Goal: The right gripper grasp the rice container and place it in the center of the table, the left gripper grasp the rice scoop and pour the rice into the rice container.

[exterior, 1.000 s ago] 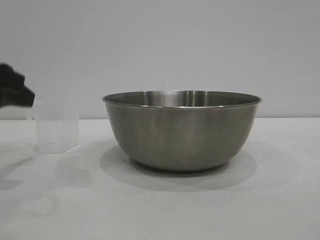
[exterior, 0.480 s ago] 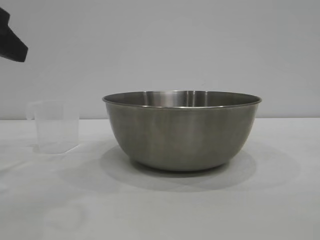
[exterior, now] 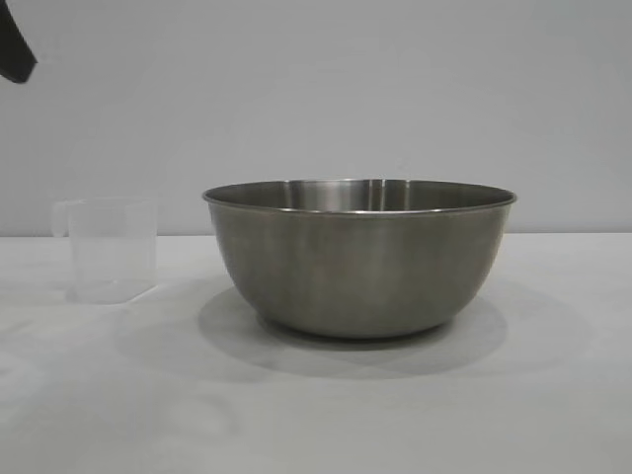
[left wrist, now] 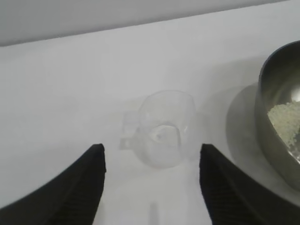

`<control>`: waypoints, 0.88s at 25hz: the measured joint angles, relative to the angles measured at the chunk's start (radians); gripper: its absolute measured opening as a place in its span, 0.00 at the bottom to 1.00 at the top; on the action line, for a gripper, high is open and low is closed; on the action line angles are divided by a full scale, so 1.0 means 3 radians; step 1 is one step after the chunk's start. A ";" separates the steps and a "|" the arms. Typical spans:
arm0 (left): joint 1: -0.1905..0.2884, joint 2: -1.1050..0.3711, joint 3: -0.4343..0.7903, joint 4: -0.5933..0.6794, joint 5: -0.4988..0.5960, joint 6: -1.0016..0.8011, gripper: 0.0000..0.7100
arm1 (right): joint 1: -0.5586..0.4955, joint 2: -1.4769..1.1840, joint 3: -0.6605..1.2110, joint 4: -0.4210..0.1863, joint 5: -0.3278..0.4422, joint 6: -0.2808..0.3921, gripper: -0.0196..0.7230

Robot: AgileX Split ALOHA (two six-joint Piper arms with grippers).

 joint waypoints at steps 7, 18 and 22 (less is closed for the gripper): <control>0.0000 -0.0469 -0.0448 0.0000 0.1380 0.0155 0.54 | 0.0000 0.0000 0.0000 0.0000 0.0000 0.0000 0.36; 0.0000 -0.1929 -0.0575 -0.0007 0.3008 0.0526 0.54 | 0.0000 0.0000 0.0000 0.0000 0.0000 0.0000 0.36; 0.0000 -0.2467 -0.0583 -0.0072 0.3582 0.0608 0.54 | 0.0000 0.0000 0.0000 0.0000 0.0000 0.0000 0.36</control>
